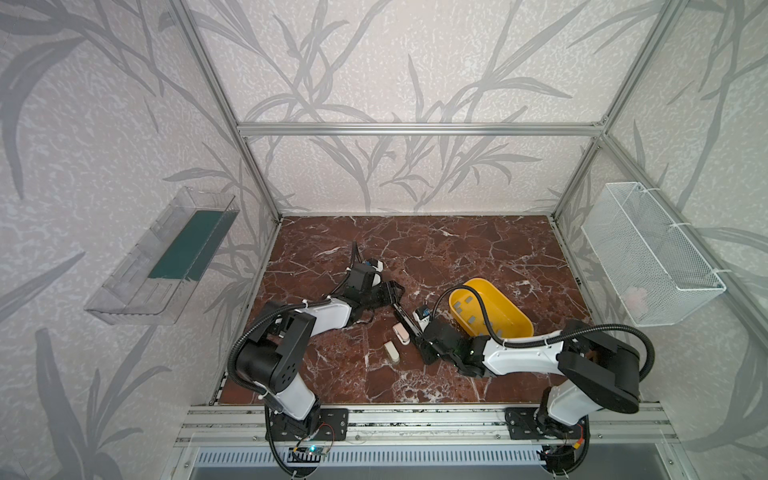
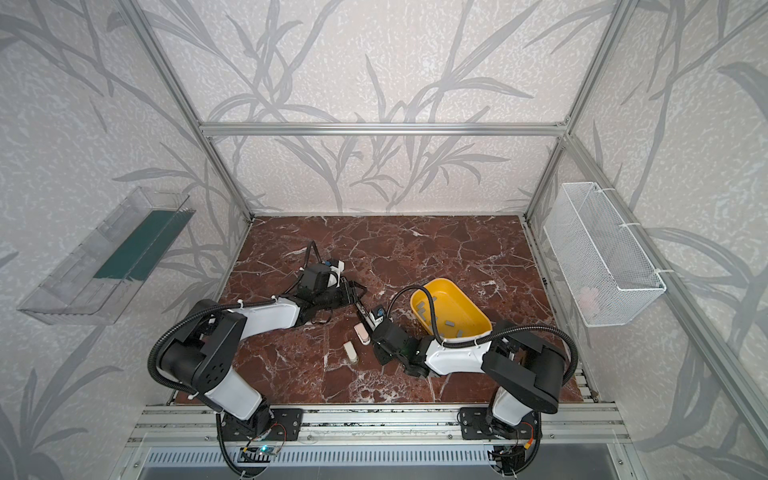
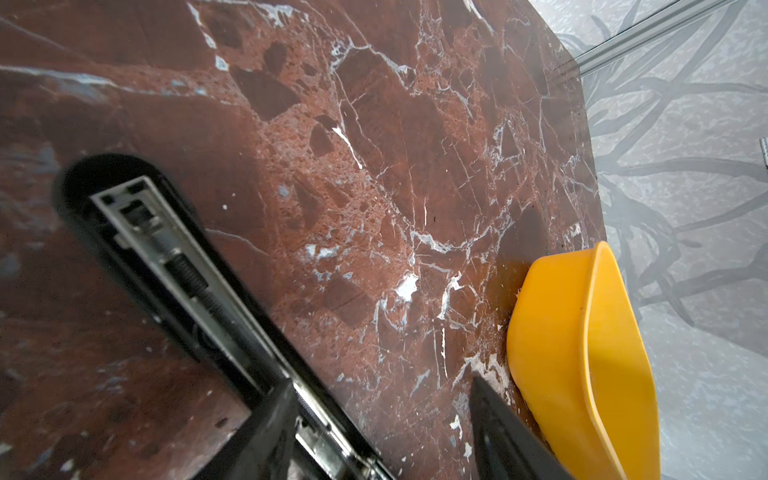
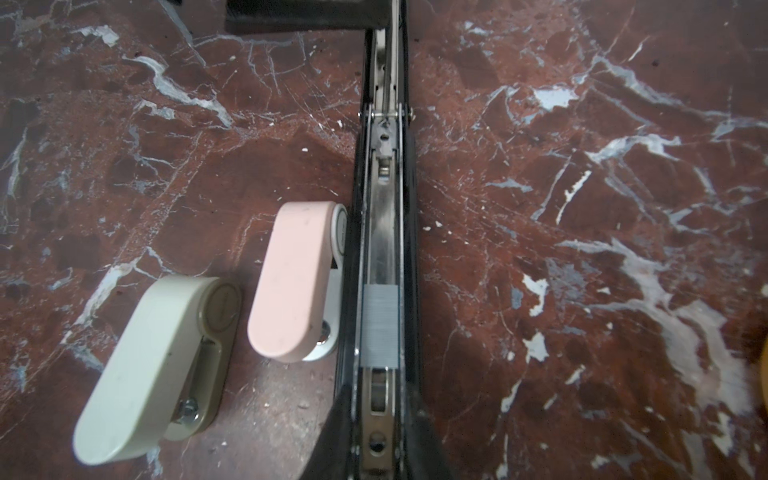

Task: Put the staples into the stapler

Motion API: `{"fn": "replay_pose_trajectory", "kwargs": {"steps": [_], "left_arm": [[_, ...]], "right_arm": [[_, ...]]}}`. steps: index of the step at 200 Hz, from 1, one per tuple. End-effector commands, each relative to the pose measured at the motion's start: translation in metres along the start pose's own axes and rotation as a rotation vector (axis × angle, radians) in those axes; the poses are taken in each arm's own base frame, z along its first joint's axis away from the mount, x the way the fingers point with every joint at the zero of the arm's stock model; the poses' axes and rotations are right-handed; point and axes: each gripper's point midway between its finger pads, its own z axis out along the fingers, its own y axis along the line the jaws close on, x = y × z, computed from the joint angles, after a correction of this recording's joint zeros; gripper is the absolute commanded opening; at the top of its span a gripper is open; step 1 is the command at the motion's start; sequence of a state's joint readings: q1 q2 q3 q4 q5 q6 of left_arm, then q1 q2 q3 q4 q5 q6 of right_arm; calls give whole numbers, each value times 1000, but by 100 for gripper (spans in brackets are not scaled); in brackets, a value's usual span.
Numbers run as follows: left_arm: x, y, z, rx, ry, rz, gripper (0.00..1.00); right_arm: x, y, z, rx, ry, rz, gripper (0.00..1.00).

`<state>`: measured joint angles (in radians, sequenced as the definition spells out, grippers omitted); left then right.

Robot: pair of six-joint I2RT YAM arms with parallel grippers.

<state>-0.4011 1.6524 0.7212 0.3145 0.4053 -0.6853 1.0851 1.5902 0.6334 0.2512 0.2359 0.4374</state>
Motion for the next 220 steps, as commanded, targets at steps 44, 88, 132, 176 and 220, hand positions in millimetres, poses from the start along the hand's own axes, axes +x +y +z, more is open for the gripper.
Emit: {"fn": "replay_pose_trajectory", "kwargs": {"steps": [44, 88, 132, 176, 220], "left_arm": [[-15, -6, -12, 37, -43, -24, 65], [-23, 8, -41, -47, -185, -32, 67], [-14, 21, -31, -73, -157, -111, 67], [-7, 11, -8, 16, -83, -127, 67], [-4, 15, 15, 31, -18, -128, 69]], "right_arm": [[-10, -6, 1, 54, -46, 39, 0], [-12, -10, 5, 64, -31, 104, 0], [-16, -5, 7, 12, -32, 152, 0], [-17, 1, 8, -26, -36, 149, 0], [-20, 6, 2, -46, -51, 121, 0]]}}
